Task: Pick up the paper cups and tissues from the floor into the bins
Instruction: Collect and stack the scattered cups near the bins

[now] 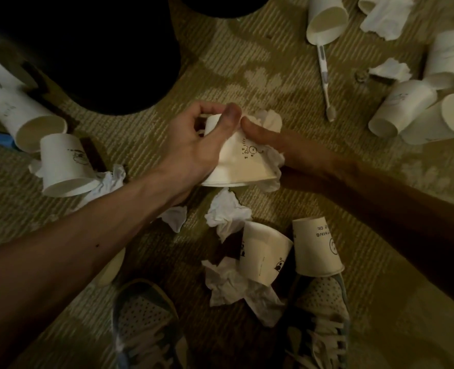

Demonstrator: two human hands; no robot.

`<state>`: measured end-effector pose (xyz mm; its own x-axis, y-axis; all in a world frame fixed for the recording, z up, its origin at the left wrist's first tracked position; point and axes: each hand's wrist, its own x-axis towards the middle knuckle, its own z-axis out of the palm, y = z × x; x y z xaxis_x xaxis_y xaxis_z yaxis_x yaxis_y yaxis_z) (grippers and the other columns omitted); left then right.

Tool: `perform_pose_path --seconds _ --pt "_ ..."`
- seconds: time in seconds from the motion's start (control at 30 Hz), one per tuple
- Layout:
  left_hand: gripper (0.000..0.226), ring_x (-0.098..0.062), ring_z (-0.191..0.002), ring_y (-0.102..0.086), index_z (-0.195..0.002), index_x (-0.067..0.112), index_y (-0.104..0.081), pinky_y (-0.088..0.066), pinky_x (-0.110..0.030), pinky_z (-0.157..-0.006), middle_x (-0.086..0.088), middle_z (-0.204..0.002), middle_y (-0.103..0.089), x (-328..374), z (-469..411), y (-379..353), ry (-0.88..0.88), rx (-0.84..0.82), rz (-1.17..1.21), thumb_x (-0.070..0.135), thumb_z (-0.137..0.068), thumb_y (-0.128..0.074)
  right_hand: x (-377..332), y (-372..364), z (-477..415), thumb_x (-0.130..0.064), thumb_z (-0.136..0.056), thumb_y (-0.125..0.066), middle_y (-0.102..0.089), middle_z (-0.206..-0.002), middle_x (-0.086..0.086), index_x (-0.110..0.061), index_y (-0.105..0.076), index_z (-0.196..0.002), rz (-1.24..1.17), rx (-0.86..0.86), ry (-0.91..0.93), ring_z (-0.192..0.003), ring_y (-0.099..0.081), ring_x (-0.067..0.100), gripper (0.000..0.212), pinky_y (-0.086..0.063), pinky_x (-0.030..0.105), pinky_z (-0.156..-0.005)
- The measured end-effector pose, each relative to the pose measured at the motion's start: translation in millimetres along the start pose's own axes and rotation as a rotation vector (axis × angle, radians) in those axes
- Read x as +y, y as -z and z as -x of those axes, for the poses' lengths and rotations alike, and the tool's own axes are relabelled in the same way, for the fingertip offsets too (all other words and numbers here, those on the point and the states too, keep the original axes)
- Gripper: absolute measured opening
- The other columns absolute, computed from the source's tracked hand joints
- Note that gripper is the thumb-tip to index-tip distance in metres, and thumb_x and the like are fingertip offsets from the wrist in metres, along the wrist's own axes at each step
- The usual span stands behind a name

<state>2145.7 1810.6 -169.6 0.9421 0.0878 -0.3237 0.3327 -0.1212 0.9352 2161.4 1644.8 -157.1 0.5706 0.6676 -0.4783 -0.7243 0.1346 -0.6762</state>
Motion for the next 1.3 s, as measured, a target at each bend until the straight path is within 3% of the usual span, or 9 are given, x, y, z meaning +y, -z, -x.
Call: perform_pose_path --seconds 0.17,0.33,0.47,0.53,0.63,0.77,1.0,1.17,1.3 --pt "0.044 -0.008 -0.076 -0.064 -0.096 0.023 -0.065 -0.052 -0.027 -0.065 0.005 -0.085 -0.067 -6 3 1 0.025 0.007 -0.081 0.061 -0.094 -0.041 3 8 3 -0.008 -0.097 -0.051 -0.072 -0.07 0.003 -0.022 -0.074 -0.072 0.113 0.117 0.048 -0.059 -0.069 0.01 0.037 -0.052 0.019 -0.047" --pt "0.039 -0.005 -0.084 -0.061 -0.093 0.031 -0.064 -0.044 -0.023 -0.069 0.011 -0.092 -0.066 -30 12 11 0.118 -0.061 -0.211 0.041 -0.106 -0.029 6 29 15 -0.019 -0.086 -0.064 -0.072 -0.074 0.002 -0.01 -0.066 -0.092 0.146 0.334 -0.055 -0.061 -0.068 0.01 0.011 -0.051 0.021 -0.048" --pt "0.027 -0.017 -0.098 -0.057 -0.095 0.035 -0.062 -0.042 -0.022 -0.08 0.008 -0.099 -0.057 -68 38 6 -0.052 -0.432 -0.468 0.025 -0.106 -0.039 9 39 26 -0.02 -0.093 -0.058 -0.069 -0.069 0.002 -0.007 -0.062 -0.096 0.088 0.429 -0.142 -0.052 -0.064 0.009 0.013 -0.047 0.018 -0.041" --pt "0.03 -0.021 -0.111 -0.047 -0.118 0.03 -0.065 -0.039 -0.032 -0.093 -0.004 -0.12 -0.047 -82 44 8 -0.205 -0.561 -0.747 0.038 -0.102 -0.042 10 41 29 -0.018 -0.095 -0.056 -0.068 -0.062 0.001 -0.005 -0.06 -0.1 0.078 0.459 -0.153 -0.045 -0.062 0.007 0.015 -0.044 0.016 -0.037" --pt "0.049 -0.028 -0.108 -0.046 -0.132 0.026 -0.061 -0.044 -0.039 -0.085 -0.012 -0.123 -0.048 -89 45 13 -0.453 -0.627 -1.019 0.054 -0.093 -0.047 12 43 33 -0.016 -0.096 -0.056 -0.065 -0.06 0.002 0.0 -0.055 -0.108 0.078 0.493 -0.147 -0.039 -0.058 0.006 0.02 -0.041 0.015 -0.034" --pt "0.033 -0.033 -0.088 -0.054 -0.101 0.008 -0.069 -0.045 -0.038 -0.069 -0.013 -0.096 -0.057 -95 47 14 -0.644 -0.584 -0.991 0.029 -0.078 -0.08 17 44 34 -0.015 -0.094 -0.057 -0.067 -0.07 0.005 -0.001 -0.057 -0.108 0.071 0.501 -0.157 -0.046 -0.063 0.008 0.019 -0.044 0.016 -0.037" --pt "0.022 -0.02 -0.075 -0.057 -0.066 0.016 -0.046 -0.043 -0.037 -0.066 -0.004 -0.082 -0.058 -83 64 29 -0.358 -0.486 -0.672 0.017 -0.081 -0.063 24 44 33 -0.02 -0.09 -0.061 -0.071 -0.086 0.007 -0.001 -0.059 -0.118 0.104 0.452 -0.197 -0.066 -0.069 0.011 0.033 -0.052 0.021 -0.05" --pt "0.022 -0.008 -0.075 -0.056 -0.08 0.026 -0.046 -0.043 -0.027 -0.062 0.007 -0.082 -0.06 -82 100 35 -0.263 -0.451 -0.531 0.005 -0.085 -0.045 33 41 31 -0.025 -0.082 -0.067 -0.073 -0.087 0.008 -0.004 -0.063 -0.109 0.175 0.328 -0.231 -0.075 -0.071 0.016 0.035 -0.055 0.027 -0.056" --pt "0.033 -0.009 -0.079 -0.056 -0.113 0.031 -0.053 -0.046 -0.029 -0.062 0.009 -0.105 -0.052 -96 130 26 -0.302 -0.508 -0.763 0.052 -0.091 -0.042 41 41 31 -0.028 -0.078 -0.071 -0.073 -0.091 0.008 -0.012 -0.069 -0.098 0.207 0.267 -0.239 -0.08 -0.071 0.018 0.026 -0.056 0.029 -0.06"
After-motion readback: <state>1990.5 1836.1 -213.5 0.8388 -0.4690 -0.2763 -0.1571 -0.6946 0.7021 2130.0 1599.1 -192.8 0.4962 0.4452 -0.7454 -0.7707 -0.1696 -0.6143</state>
